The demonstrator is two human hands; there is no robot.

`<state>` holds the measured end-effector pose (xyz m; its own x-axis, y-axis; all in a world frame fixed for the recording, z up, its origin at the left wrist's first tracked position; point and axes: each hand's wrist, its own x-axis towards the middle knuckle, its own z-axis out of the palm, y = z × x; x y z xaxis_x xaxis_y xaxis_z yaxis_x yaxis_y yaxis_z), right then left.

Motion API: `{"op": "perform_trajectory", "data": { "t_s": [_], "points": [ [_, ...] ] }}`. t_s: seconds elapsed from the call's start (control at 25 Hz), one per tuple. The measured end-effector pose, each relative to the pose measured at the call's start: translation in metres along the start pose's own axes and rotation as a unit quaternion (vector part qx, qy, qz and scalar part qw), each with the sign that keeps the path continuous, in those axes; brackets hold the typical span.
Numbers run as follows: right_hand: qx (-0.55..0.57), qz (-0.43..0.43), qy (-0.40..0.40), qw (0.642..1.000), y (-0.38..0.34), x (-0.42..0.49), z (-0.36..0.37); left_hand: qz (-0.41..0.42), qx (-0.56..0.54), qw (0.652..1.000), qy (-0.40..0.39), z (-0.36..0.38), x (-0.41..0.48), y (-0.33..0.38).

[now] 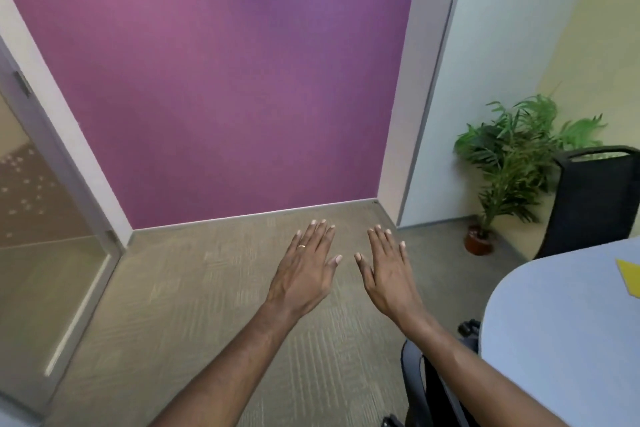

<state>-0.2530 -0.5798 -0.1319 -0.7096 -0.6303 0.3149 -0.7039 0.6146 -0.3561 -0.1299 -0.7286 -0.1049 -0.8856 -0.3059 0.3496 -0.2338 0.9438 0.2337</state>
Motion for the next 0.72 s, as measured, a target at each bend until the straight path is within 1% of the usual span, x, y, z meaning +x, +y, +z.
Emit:
{"op": "perform_trajectory", "data": {
  "t_s": [0.08,0.2,0.24,0.44,0.52,0.6,0.72],
  "points": [
    [0.002,0.031,-0.002,1.0,0.016,0.026,0.003,0.02,-0.022,0.999,-0.023,0.017,0.04,-0.006],
    [0.004,0.07,0.007,0.998,0.038,0.051,0.004,0.063,-0.045,0.996,-0.036,0.044,0.091,-0.005],
    [-0.002,0.076,0.009,0.997,0.044,0.058,0.005,0.075,-0.051,0.995,-0.038,0.05,0.104,-0.005],
    [-0.048,0.161,0.033,0.985,0.101,0.096,0.015,0.159,-0.102,0.979,-0.071,0.108,0.191,0.009],
    [-0.063,0.2,0.044,0.977,0.125,0.112,0.017,0.199,-0.119,0.969,-0.088,0.131,0.229,0.015],
    [-0.08,0.236,0.064,0.966,0.144,0.126,0.017,0.244,-0.135,0.956,-0.088,0.15,0.266,0.021],
    [-0.088,0.318,0.099,0.939,0.166,0.145,0.01,0.309,-0.157,0.931,-0.115,0.171,0.32,0.035]
  ]
}}
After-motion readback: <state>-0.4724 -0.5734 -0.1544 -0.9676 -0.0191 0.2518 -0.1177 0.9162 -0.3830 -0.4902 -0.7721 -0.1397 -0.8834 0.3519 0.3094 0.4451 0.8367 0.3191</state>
